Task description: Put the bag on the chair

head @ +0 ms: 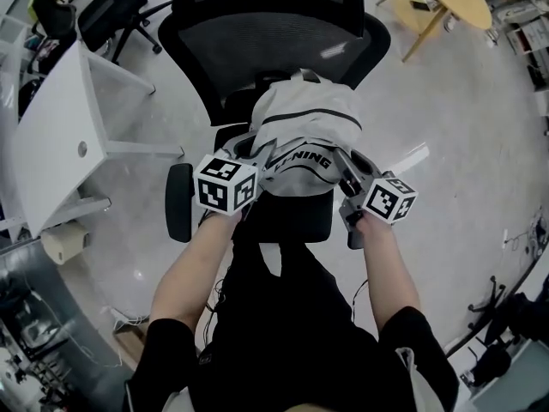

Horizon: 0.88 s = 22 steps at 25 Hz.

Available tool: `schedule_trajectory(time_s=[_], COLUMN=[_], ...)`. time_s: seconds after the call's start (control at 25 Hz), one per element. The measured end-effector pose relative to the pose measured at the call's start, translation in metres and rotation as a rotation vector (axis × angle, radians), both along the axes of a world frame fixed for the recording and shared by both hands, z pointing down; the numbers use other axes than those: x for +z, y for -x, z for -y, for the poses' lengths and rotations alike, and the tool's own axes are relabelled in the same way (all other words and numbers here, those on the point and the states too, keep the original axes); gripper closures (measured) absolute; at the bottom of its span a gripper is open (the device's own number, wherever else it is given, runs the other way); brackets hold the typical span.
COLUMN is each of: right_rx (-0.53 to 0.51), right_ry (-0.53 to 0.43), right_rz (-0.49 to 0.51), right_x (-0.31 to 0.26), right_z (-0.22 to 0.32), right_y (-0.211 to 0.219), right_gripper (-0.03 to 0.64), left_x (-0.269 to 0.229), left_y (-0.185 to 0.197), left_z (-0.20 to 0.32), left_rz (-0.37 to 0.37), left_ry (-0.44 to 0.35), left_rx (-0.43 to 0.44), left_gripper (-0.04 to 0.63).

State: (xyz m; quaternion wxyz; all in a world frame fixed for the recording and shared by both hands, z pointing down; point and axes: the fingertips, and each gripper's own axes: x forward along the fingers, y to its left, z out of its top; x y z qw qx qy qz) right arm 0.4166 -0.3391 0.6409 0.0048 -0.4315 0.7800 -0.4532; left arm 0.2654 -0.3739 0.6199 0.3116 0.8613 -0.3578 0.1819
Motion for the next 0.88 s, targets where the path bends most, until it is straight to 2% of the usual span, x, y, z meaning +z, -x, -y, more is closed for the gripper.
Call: schedule_trajectory(time_s=[0.08, 0.16, 0.28, 0.36, 0.52, 0.64, 0.88], right_rx=[-0.002, -0.020, -0.047, -0.030, 0.013, 0.006, -0.060], right_ry=[0.073, 0.085, 0.065, 0.084, 0.110, 0.129, 0.155], right_rz=[0.060, 0.102, 0.042, 0.024, 0.017, -0.003, -0.157], right_x=[0.022, 0.025, 0.027, 0.030, 0.024, 0.023, 0.022], right_z=[-0.011, -0.018, -0.017, -0.017, -0.022, -0.039, -0.084], right_y=[0.006, 0.012, 0.016, 0.016, 0.015, 0.016, 0.034], right_gripper=[0.524, 0.529, 0.529, 0.527, 0.517, 0.512, 0.511], left_x=[0.034, 0.049, 0.054, 0.057, 0.050, 0.049, 0.061], left_y=[0.010, 0.024, 0.035, 0.038, 0.045, 0.054, 0.081], left_z=[-0.008, -0.013, -0.016, -0.020, -0.030, -0.048, -0.101], left_rz=[0.040, 0.021, -0.018, -0.016, 0.000, 0.017, 0.086], left_ry=[0.089, 0.131, 0.155, 0.191, 0.210, 0.238, 0.300], left_rx=[-0.033, -0.074, -0.082, -0.091, -0.110, -0.096, -0.044], left_gripper=[0.532, 0.537, 0.531, 0.507, 0.460, 0.459, 0.456])
